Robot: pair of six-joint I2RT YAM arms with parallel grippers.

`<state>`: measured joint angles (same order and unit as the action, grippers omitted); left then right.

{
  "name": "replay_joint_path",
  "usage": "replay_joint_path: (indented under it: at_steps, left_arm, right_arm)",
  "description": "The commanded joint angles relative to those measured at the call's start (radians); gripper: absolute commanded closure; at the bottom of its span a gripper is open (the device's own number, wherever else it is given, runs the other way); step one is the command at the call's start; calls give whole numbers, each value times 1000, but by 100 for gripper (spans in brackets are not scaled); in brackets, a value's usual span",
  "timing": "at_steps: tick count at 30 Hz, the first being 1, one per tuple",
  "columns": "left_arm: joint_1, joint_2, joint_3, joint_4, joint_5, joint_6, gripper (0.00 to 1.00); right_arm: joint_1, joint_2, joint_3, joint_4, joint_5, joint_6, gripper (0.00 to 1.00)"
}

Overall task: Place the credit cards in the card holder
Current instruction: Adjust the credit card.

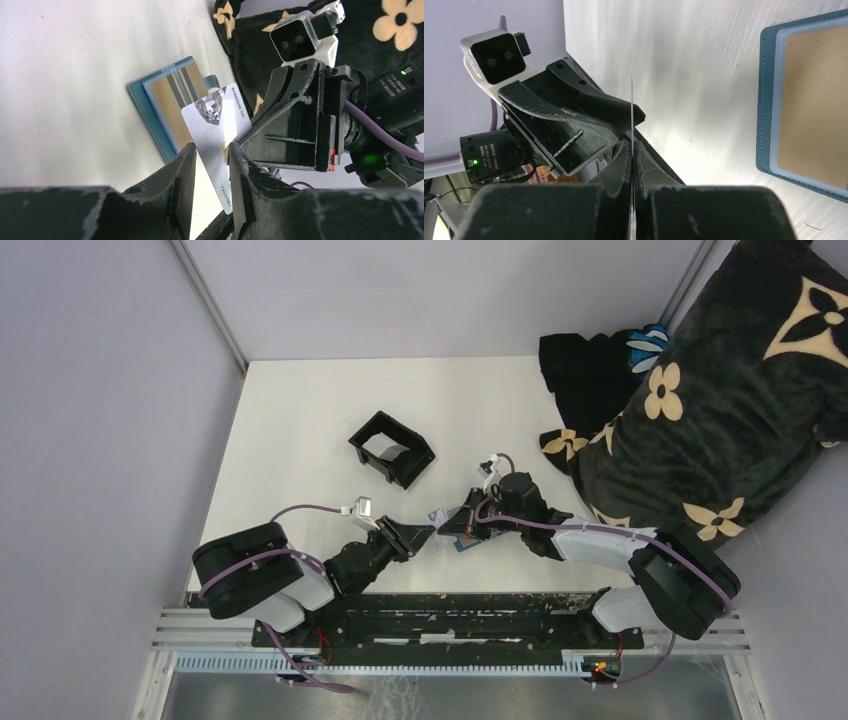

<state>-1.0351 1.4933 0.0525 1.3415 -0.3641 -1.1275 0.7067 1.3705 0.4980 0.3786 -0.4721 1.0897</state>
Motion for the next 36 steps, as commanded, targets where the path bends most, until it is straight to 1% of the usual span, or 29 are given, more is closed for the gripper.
replay_joint_path:
  at_steps: [1,9,12,15,20,23,24,28,31,36]
  left_arm:
    - [5,9,-11,156,-16,26,63]
    - [15,44,1,216,32,34,63]
    - [25,67,7,248,60,30,64]
    - [31,93,9,292,82,26,71]
    - [40,138,17,377,129,28,86]
    - [46,150,15,388,146,25,95]
    - [47,146,13,388,148,28,97]
    - [47,125,0,388,145,45,97]
    - [48,116,-13,388,136,55,97]
    - [49,119,-37,389,96,50,97]
  right_arm:
    - [3,13,-14,111,-53,33,99]
    - [2,40,-19,160,-80,55,99]
    - [4,48,-24,174,-87,62,99]
    - [4,54,-27,183,-91,65,99]
    - [4,78,-27,206,-103,72,99]
    - [3,84,-26,209,-106,72,99]
    - [3,83,-27,209,-106,71,99]
    - [2,79,-22,179,-91,52,99]
    - [2,62,-11,128,-65,23,95]
    - [1,42,21,29,-31,-32,79]
